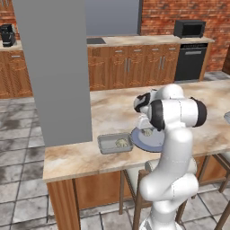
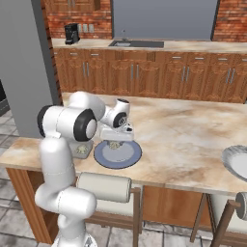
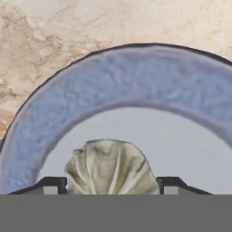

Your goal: Place two dumplings into each of the tupperware containers and then place the containers in the fridge.

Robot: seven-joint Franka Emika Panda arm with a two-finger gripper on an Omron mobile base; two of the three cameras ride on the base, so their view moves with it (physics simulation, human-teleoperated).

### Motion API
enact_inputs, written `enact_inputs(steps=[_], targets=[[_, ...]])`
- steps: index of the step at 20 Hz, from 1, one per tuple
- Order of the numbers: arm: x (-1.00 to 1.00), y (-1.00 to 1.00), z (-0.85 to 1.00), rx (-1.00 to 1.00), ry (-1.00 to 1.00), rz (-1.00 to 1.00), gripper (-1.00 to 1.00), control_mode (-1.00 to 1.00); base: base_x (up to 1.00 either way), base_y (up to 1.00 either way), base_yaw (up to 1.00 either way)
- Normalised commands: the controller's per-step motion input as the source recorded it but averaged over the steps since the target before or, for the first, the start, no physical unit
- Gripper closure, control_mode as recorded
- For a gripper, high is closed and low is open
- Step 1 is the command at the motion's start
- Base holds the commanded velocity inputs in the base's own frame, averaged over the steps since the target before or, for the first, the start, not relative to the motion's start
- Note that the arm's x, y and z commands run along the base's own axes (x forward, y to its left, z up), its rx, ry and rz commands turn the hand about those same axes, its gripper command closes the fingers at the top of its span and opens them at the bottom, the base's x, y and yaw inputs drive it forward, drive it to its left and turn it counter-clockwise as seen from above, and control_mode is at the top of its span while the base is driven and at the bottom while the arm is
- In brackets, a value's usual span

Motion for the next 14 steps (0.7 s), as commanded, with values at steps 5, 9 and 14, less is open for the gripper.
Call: enact_inputs(steps=[5, 9, 14], targets=[[-0.41, -0.02, 0.6, 0.01, -0.01, 0.0, 1.0, -1.0, 0.0, 0.0, 0.0], [-0.03, 0.13, 0.65, 0.0, 0.0, 0.0, 1.0, -1.0, 0.0, 0.0, 0.0], [-0.04, 0.52, 0.46, 0.0, 0.01, -0.02, 1.0, -1.0, 0.0, 0.0, 0.0]])
